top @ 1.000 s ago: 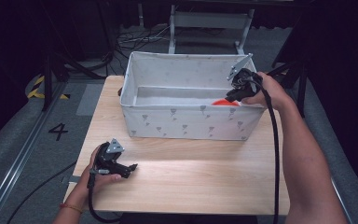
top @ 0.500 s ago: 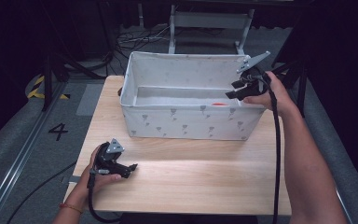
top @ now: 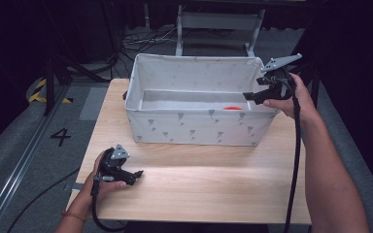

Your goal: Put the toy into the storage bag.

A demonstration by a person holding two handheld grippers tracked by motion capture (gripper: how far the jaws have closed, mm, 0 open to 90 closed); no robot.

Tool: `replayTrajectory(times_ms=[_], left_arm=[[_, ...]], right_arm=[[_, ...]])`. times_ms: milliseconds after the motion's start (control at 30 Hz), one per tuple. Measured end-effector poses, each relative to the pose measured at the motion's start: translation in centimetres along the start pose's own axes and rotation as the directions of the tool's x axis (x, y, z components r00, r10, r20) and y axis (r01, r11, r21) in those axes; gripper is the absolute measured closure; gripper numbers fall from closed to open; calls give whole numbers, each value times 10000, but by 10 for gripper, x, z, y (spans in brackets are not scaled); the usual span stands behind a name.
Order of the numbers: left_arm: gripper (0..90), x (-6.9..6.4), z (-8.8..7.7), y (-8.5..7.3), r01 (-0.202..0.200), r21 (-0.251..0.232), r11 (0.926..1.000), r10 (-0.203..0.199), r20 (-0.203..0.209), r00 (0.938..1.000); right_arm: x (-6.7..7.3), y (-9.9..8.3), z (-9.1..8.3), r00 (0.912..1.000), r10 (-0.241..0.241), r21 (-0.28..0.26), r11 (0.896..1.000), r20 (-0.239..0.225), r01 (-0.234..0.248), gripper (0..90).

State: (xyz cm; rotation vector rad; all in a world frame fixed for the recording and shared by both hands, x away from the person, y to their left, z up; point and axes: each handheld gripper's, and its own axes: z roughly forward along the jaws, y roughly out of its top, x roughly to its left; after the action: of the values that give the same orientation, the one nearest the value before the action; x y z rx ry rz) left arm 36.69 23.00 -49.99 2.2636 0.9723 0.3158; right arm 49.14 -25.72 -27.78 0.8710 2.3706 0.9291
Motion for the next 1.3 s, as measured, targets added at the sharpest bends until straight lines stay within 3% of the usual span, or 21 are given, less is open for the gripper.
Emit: replayTrajectory(times_ms=[467, 733, 900, 1033, 1100, 1133, 1300], left_arm=[[6, 0, 0, 0, -6, 3, 10000, 6, -4, 10000], [6, 0, 0, 0, -6, 1, 10000, 6, -6, 10000], [6, 0, 0, 0, -9, 4, 10000, 9, -8, 10000], [6, 0, 0, 0, 0, 0, 10000, 0, 0, 10000], [6, 0, 0, 0, -2, 0, 10000, 2, -8, 10000], [6, 0, 0, 0, -7, 4, 10000, 7, -8, 10000], [5, 0, 0, 0, -6, 2, 10000, 6, -9, 10000]], right_arm=[[14, -24, -40, 9967, 245, -756, 9970, 770, -187, 235], [28, -42, -61, 9937, 108, -956, 9954, 1113, -1, 229], [39, -64, -74, 9931, 8, -1138, 9934, 1177, 127, 220], [49, -86, -80, 9878, -171, -1008, 9944, 1547, 330, 217], [52, -92, -82, 9879, -202, -1047, 9938, 1538, 367, 217], [57, -104, -83, 9825, -319, -906, 9947, 1833, 492, 215], [67, -126, -82, 9821, -363, -822, 9952, 1846, 523, 210]])
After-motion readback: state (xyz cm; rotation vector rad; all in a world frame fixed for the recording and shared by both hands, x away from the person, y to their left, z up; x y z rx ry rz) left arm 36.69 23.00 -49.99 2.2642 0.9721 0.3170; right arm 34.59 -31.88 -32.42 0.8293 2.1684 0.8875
